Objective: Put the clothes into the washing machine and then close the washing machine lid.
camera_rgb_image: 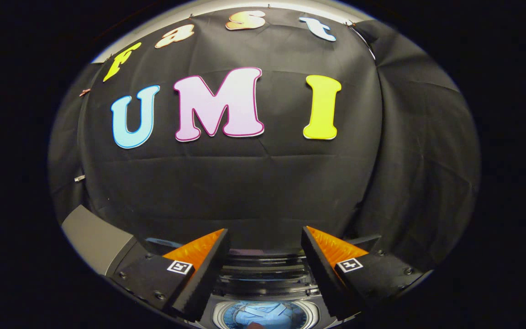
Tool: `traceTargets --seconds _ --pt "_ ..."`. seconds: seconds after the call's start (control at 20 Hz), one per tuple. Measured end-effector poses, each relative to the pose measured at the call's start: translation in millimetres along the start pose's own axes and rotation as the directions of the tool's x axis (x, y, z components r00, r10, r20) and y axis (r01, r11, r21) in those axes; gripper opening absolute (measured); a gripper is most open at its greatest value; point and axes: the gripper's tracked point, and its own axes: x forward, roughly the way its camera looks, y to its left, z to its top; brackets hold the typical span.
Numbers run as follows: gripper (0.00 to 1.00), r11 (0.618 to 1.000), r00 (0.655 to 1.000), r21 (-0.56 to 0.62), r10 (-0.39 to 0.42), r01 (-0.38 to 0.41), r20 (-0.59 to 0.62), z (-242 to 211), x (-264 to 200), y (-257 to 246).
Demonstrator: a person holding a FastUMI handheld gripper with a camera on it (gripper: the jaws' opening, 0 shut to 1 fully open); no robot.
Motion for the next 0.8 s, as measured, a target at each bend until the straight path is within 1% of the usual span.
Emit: traceTargets --seconds 0.1,0.2,0.25,0.3,0.4,0.8 --pt "0.99 1.0 1.0 0.011 0.014 -0.013 -0.026 -6.8 16.3 2.0" --pt "0.98 1.0 0.999 -0.013 0.015 -0.015 -0.048 -14.9 26.9 7.4" --pt "0.98 1.0 0.998 -0.024 0.016 -0.017 -0.066 -19.4 28.5 8.9" --pt "0.98 1.0 0.999 -0.022 0.008 -0.009 -0.049 -15.7 28.7 9.3" --pt "0.98 1.0 0.998 -0.008 0.027 -0.027 -0.06 -20.2 30.1 13.0" --pt "0.99 0.999 0.998 -0.029 0.03 -0.032 -0.064 -27.2 3.0 13.2"
